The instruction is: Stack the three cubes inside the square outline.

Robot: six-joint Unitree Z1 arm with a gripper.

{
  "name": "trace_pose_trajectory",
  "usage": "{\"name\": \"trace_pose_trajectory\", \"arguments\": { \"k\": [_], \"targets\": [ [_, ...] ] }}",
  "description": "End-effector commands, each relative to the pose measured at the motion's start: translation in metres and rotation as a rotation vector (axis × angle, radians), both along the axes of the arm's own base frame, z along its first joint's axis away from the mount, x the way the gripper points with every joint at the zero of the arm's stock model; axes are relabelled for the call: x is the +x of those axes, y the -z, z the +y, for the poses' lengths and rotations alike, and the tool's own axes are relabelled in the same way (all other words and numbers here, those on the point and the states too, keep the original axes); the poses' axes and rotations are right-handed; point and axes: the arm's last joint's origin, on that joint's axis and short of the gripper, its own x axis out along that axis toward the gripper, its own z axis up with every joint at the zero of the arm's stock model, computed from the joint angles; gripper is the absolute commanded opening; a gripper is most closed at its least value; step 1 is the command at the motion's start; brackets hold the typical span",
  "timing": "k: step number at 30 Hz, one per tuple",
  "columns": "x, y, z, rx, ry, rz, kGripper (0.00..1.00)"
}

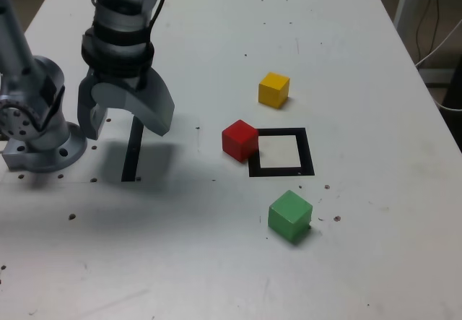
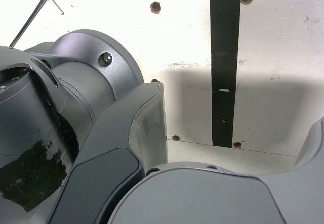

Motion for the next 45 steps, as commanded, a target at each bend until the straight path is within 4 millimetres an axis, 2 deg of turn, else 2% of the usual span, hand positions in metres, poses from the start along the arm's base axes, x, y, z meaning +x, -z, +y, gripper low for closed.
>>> {"name": "trace_pose_trajectory", "arguments": {
  "k": [1, 20, 27, 34, 45],
  "targets": [
    [-0.001, -0.001, 0.0, 0.001, -0.002, -0.002, 1.0],
    [-0.002, -0.002, 0.0, 0.002, -0.005, -0.008, 1.0],
    [0.005, -0.004, 0.0, 0.003, -0.008, -0.018, 1.0],
    [0.022, -0.011, 0.0, 0.017, -0.003, -0.02, 1.0],
    [0.063, -0.037, -0.002, 0.046, 0.013, -0.019, 1.0]
  ]
}}
